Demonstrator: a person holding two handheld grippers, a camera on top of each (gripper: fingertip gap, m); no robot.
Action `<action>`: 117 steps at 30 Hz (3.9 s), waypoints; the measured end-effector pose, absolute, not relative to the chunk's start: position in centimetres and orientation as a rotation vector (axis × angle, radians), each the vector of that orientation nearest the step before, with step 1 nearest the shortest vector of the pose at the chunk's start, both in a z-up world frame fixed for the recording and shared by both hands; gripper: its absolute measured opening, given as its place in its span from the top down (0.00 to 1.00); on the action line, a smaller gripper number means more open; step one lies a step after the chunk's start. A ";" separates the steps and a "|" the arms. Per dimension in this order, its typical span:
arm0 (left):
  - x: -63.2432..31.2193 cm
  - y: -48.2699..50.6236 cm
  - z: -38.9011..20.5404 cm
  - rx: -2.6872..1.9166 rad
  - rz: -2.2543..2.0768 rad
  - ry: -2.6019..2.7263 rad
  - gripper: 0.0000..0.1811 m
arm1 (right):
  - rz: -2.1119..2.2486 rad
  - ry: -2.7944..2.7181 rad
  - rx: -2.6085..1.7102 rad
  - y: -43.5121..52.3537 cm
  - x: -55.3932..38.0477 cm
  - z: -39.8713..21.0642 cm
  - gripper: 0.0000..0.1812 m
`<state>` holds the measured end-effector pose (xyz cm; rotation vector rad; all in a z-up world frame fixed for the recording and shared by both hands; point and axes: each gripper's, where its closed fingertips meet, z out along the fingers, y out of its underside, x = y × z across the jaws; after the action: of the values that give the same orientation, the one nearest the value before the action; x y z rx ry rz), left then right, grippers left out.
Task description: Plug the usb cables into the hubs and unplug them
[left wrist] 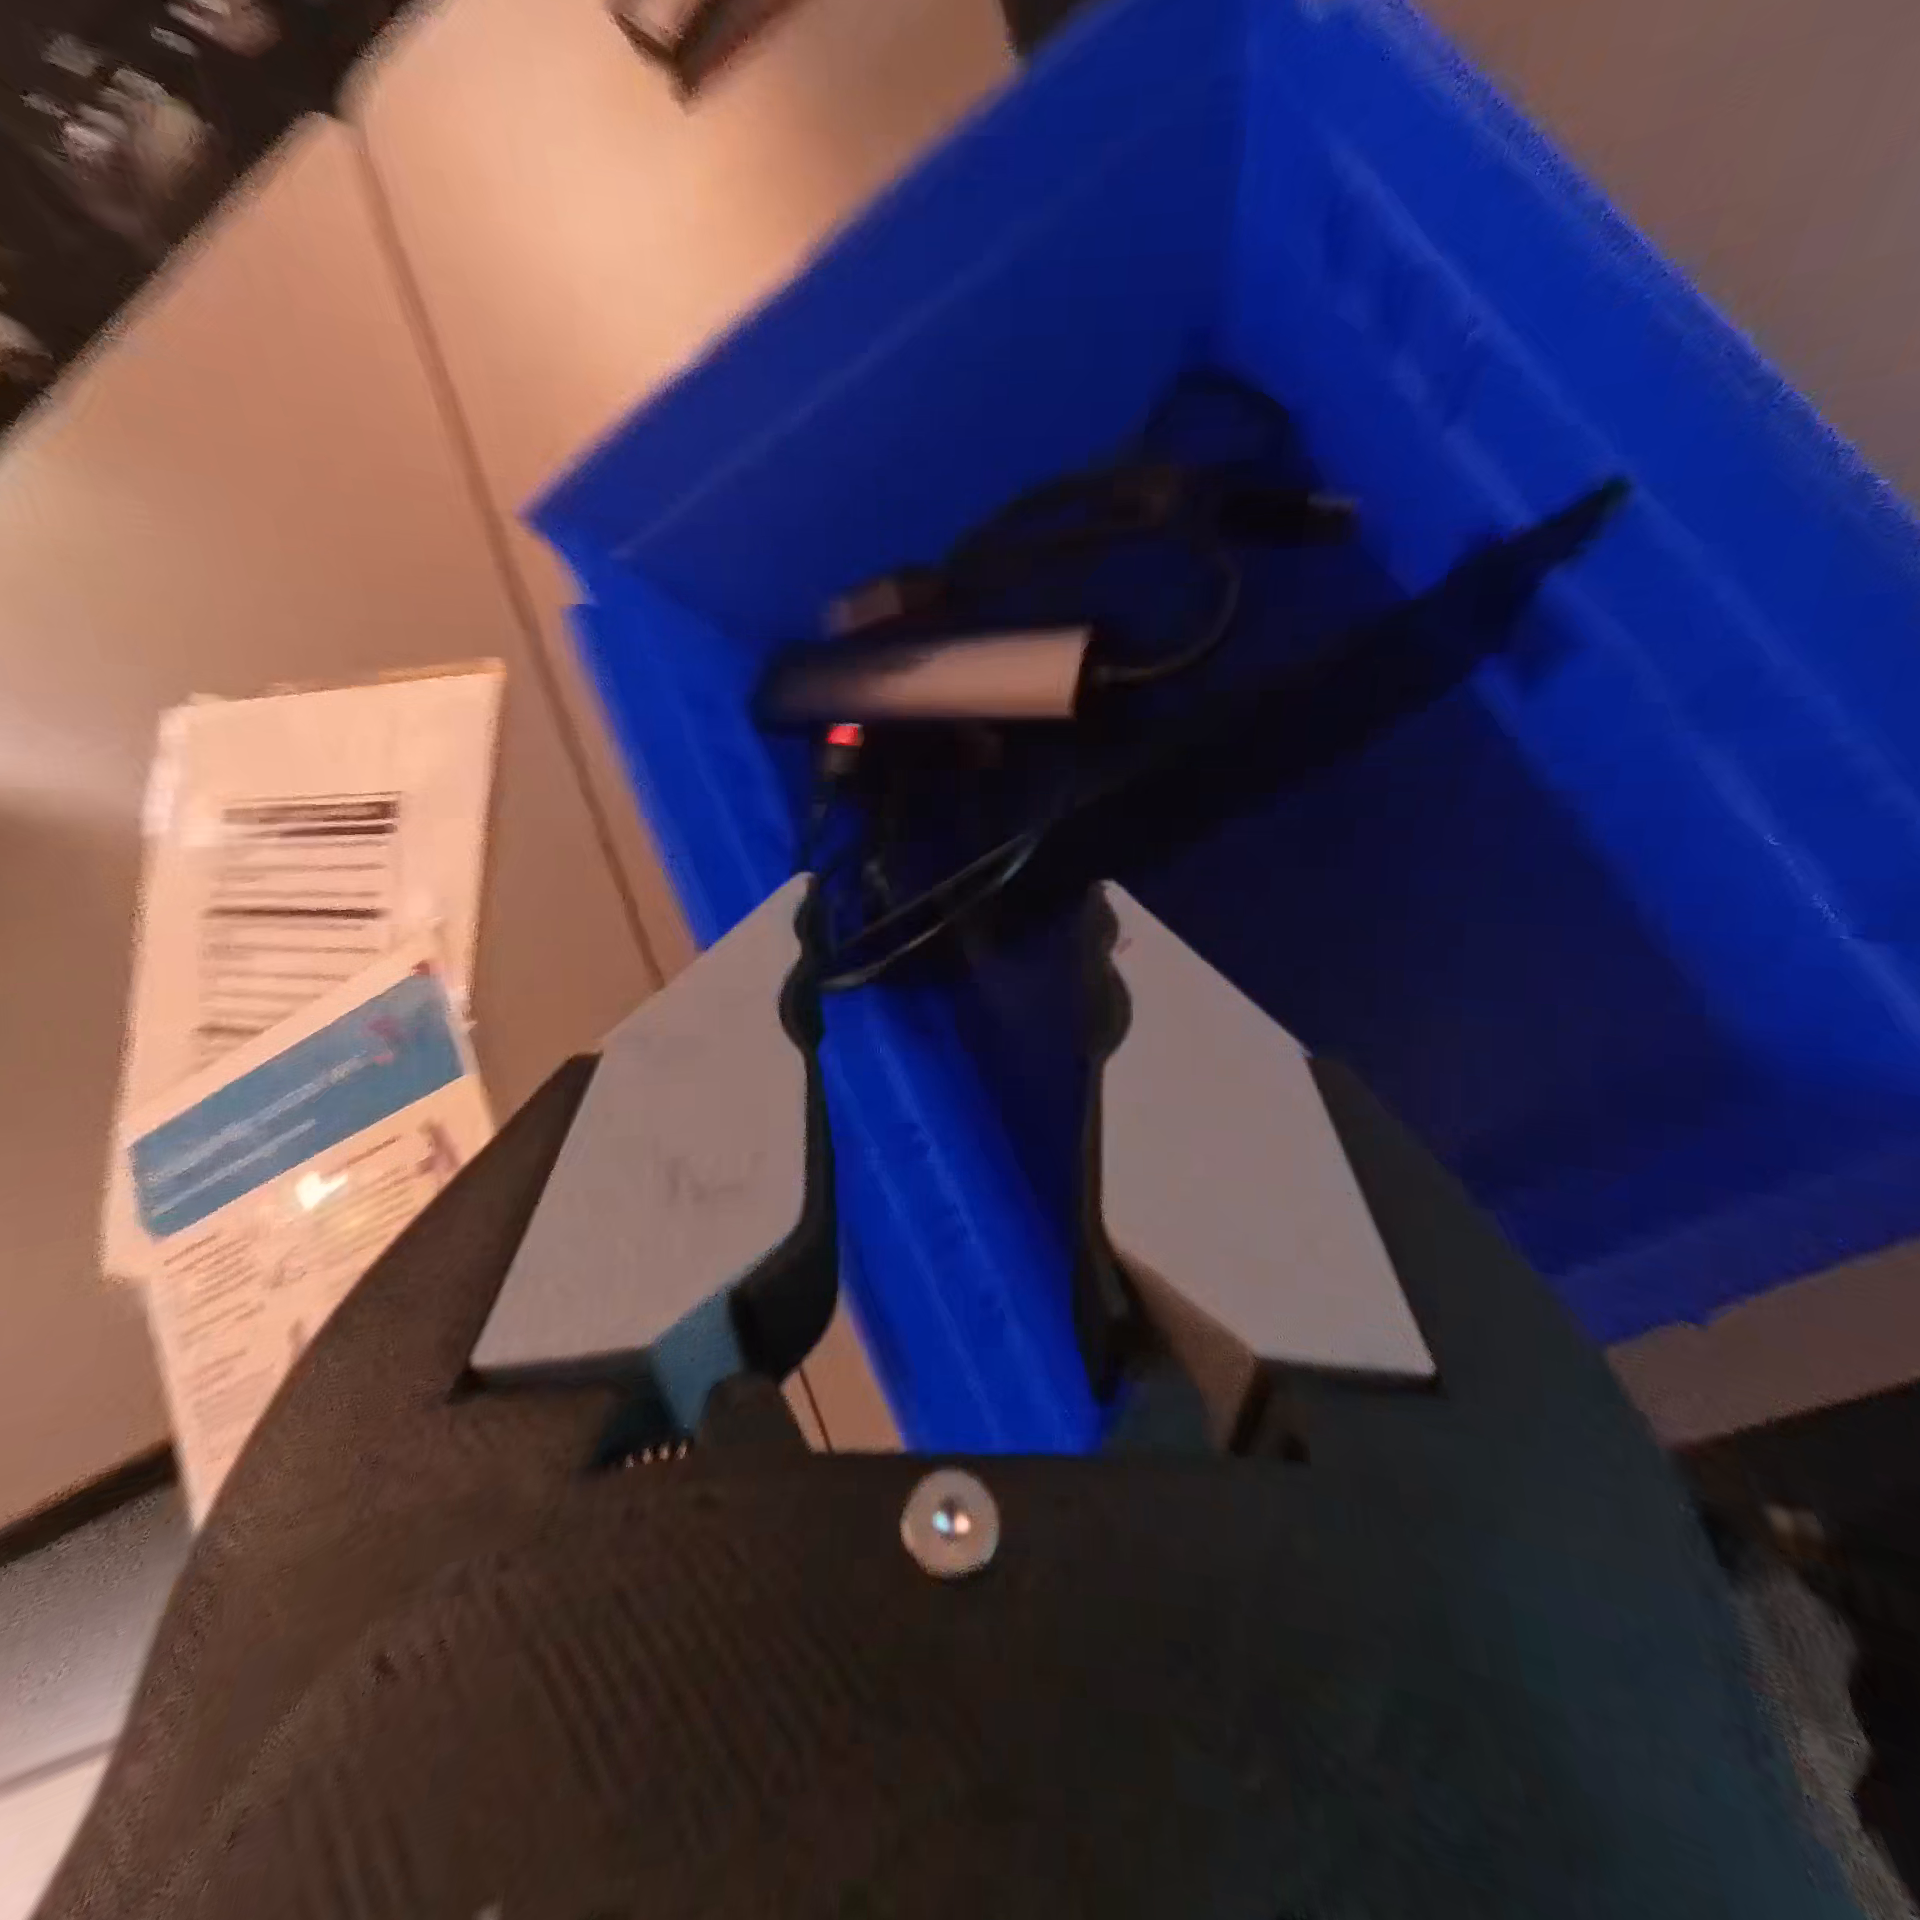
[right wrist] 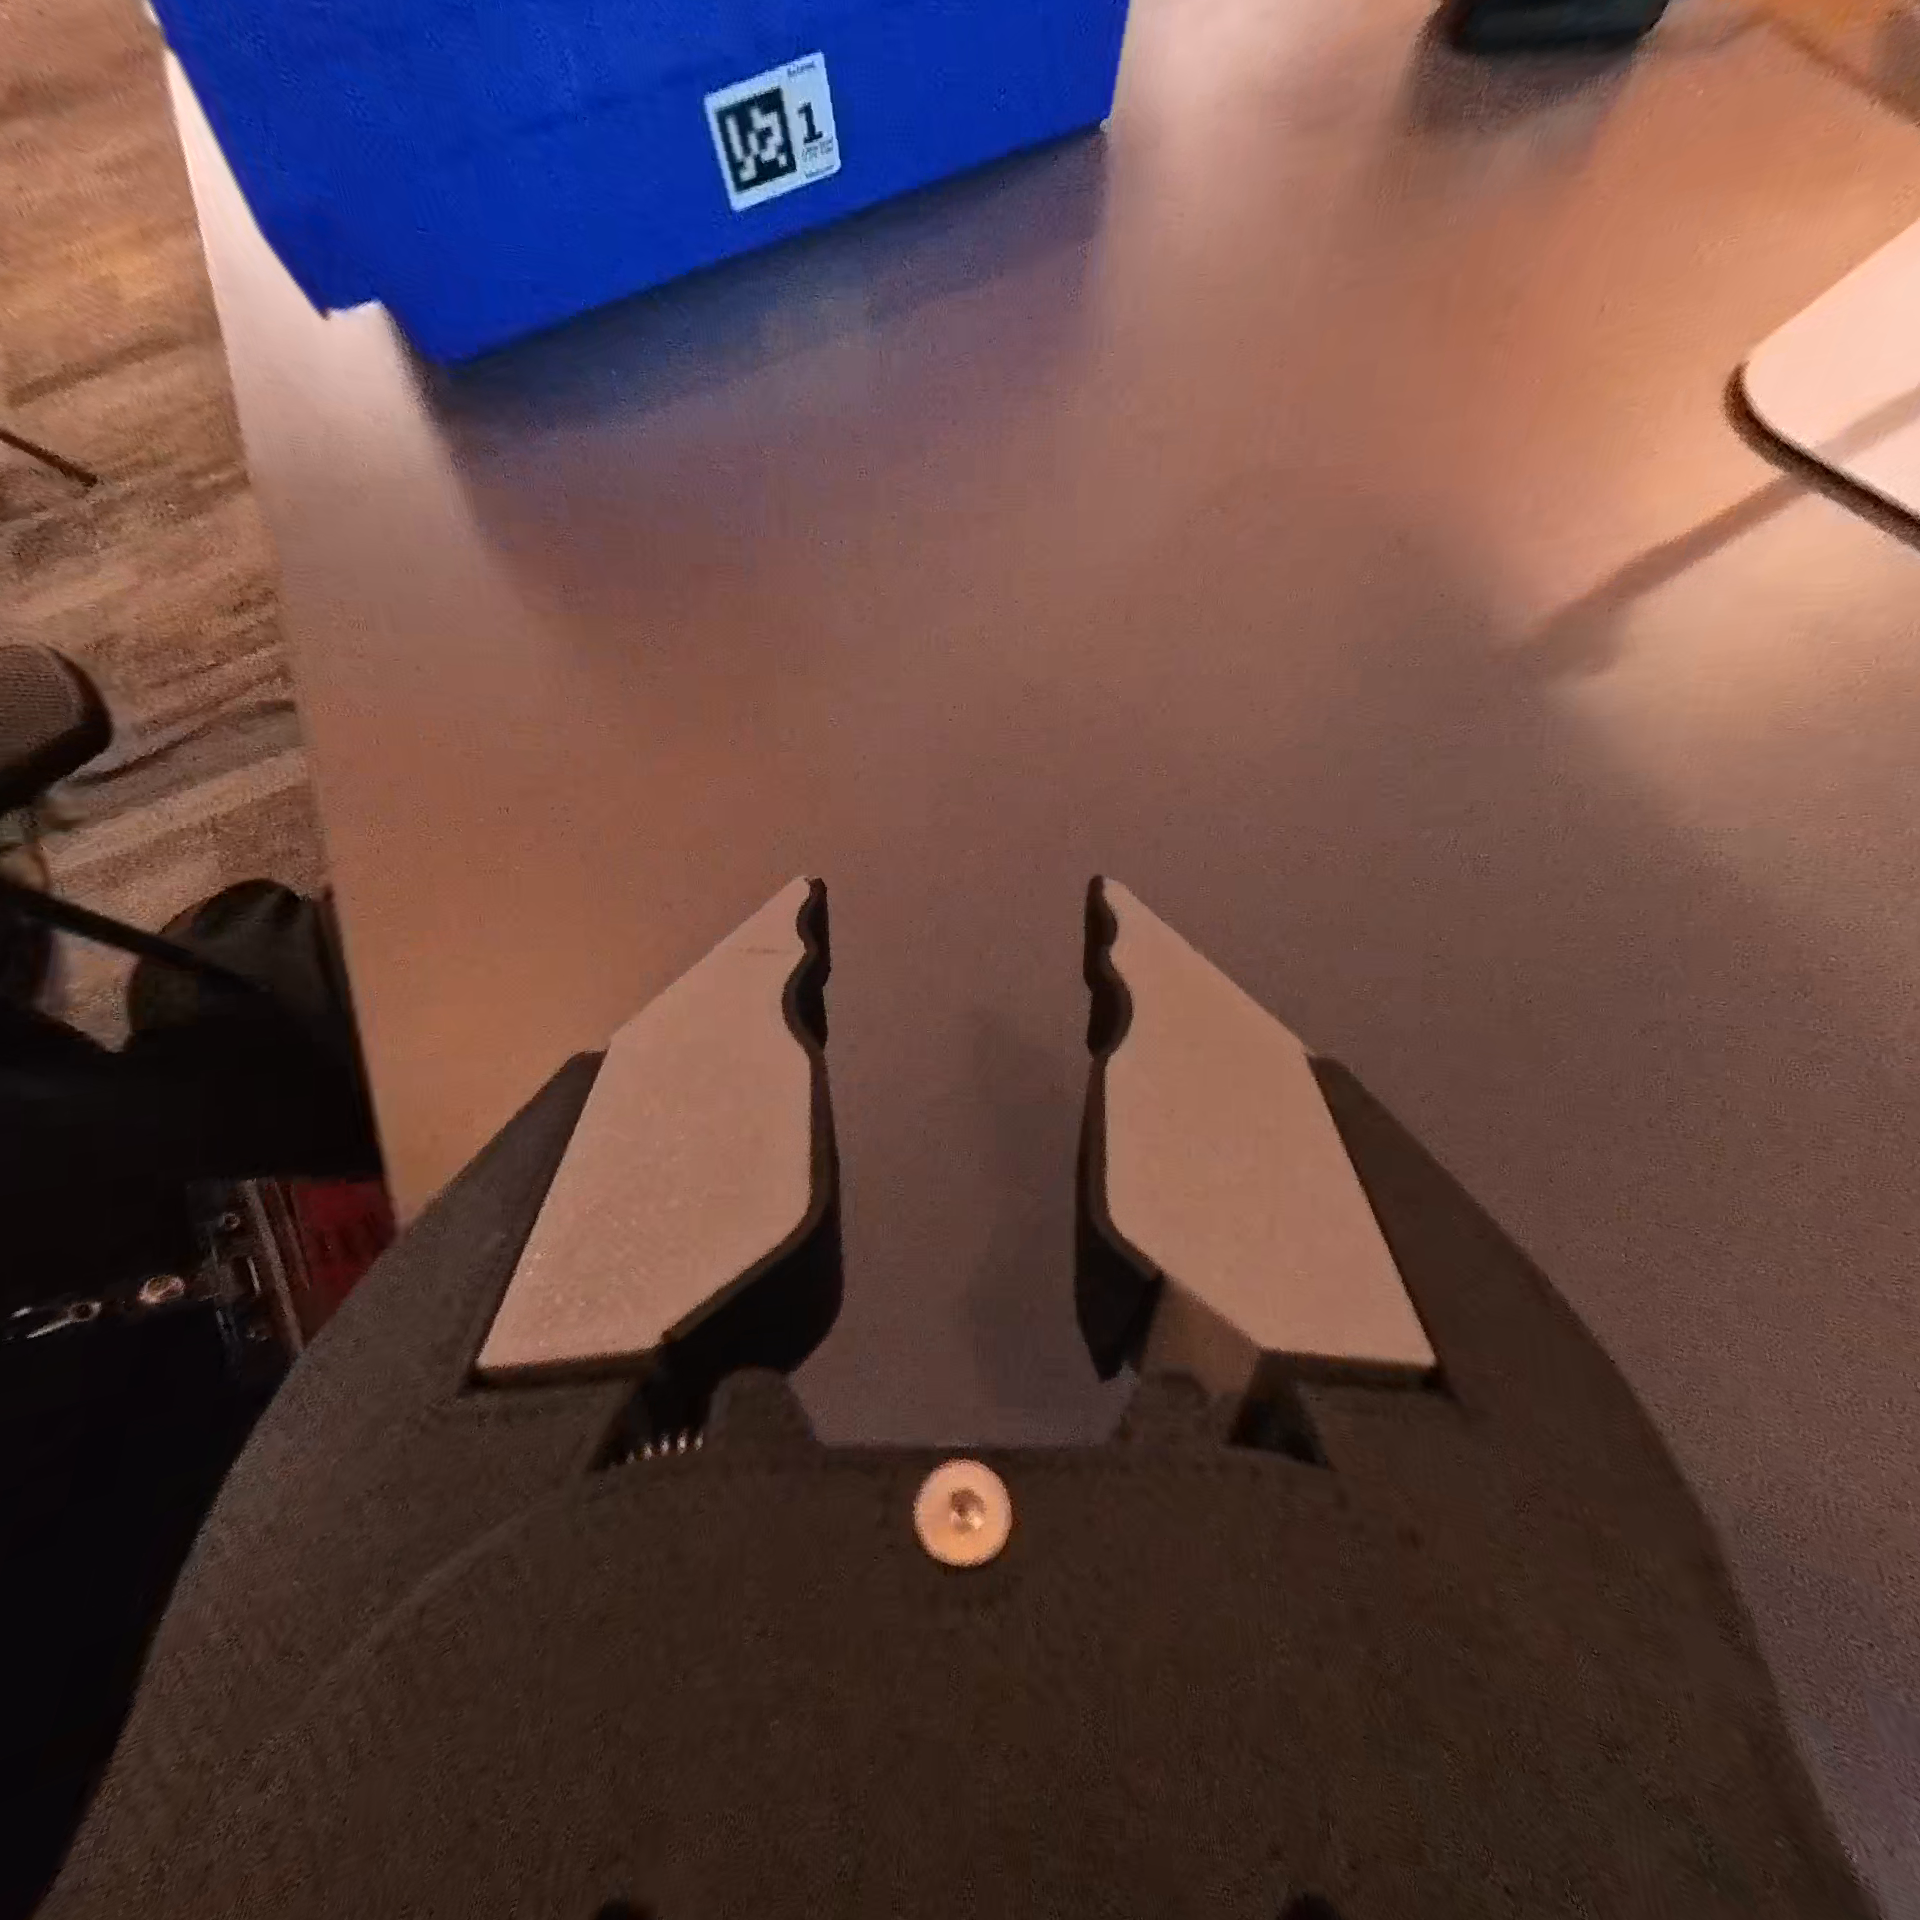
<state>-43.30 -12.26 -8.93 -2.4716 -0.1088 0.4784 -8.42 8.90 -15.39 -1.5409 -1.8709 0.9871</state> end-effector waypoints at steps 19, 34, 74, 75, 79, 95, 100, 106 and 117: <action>-39.7 -3.1 12.8 -2.277 0.928 0.123 1.00 | 1.088 -1.823 -1.365 8.9 -11.3 -15.6 0.74; -21.8 3.0 22.2 -2.085 0.992 0.448 1.00 | 1.193 -1.580 -1.008 4.7 -10.8 2.0 0.57; -12.1 10.0 -2.9 -2.032 -0.236 0.364 0.61 | 1.552 -2.048 -1.104 9.1 -9.8 -9.2 0.93; -11.7 9.8 -4.8 -2.066 -0.313 0.358 0.61 | 1.537 -2.065 -1.091 8.9 -9.7 -9.4 0.93; -9.9 9.3 -10.1 -2.157 -0.395 0.472 0.60 | 1.588 -2.120 -1.077 8.3 -9.0 -9.5 0.93; -6.3 9.6 -14.6 -2.055 -0.706 0.651 0.82 | 1.338 -2.424 -1.255 8.4 -7.6 -15.3 0.93; -6.5 9.4 -14.4 -2.051 -0.727 0.618 0.85 | 1.428 -2.414 -1.272 8.5 -7.5 -14.9 0.93; -7.3 9.3 -15.5 -2.102 -0.759 0.582 0.91 | 1.469 -2.371 -1.256 9.7 -7.5 -15.2 0.93; -7.7 10.5 -14.3 -2.004 -0.734 0.543 0.92 | 1.711 -2.075 -1.178 11.1 -8.9 -11.4 0.98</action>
<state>-7.67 10.52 -14.30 -2.0044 0.5427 -0.7336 -8.88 11.09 -11.39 -1.1784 -2.0751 1.7107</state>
